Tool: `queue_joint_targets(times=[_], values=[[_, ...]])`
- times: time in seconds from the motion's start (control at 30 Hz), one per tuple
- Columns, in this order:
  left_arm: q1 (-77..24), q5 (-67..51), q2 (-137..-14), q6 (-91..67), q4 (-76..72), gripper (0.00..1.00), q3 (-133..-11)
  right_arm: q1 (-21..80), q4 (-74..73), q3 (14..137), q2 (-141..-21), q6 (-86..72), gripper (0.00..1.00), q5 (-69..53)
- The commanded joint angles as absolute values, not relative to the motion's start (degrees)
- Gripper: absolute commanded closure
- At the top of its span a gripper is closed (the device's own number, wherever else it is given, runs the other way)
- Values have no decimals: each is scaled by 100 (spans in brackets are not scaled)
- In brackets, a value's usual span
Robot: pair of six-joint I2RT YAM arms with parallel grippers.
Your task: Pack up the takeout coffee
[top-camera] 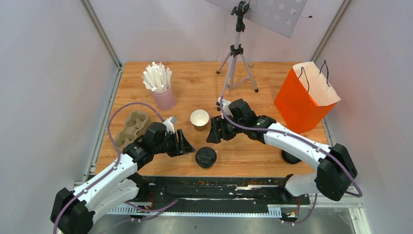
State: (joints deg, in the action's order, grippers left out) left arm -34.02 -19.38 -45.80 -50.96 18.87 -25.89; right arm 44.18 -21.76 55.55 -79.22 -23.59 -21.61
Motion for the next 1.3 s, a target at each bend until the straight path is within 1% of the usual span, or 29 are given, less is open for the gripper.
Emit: queue_joint_targets(times=[0.0,0.13,0.23,0.33,0.43,0.67,0.87,1.0,1.27], values=[[-3393,-2144,-4814,-4744,1797,43,-3099,4464,-2226,5560,-7390,-2538,40,-2252],[-3392,-2662,-4973,-4593,1726,42,-3204,4490,-2418,5529,-7326,-2420,49,-2377],[-3395,-2827,-4991,-4443,2069,42,-3184,4605,-2469,5488,-7319,-2435,59,-2611],[-3400,-2834,-4859,-4423,2249,42,-2977,4815,-2123,5388,-7261,-2647,69,-2879],[-3399,-2935,-4667,-4596,2065,42,-2693,4971,-1671,5293,-7314,-2901,75,-3041],[-3401,-3347,-4361,-5251,1024,42,-2019,5041,-1155,5096,-7625,-3163,83,-2936],[-3401,-3467,-4374,-5513,419,38,-1678,5037,-947,4974,-7903,-3119,92,-2917],[-3397,-3593,-4403,-5775,-276,34,-1454,5034,-778,4837,-8003,-3161,94,-2923],[-3399,-3510,-4446,-5903,-663,33,-1245,5036,-761,4646,-8015,-3193,95,-2757]])
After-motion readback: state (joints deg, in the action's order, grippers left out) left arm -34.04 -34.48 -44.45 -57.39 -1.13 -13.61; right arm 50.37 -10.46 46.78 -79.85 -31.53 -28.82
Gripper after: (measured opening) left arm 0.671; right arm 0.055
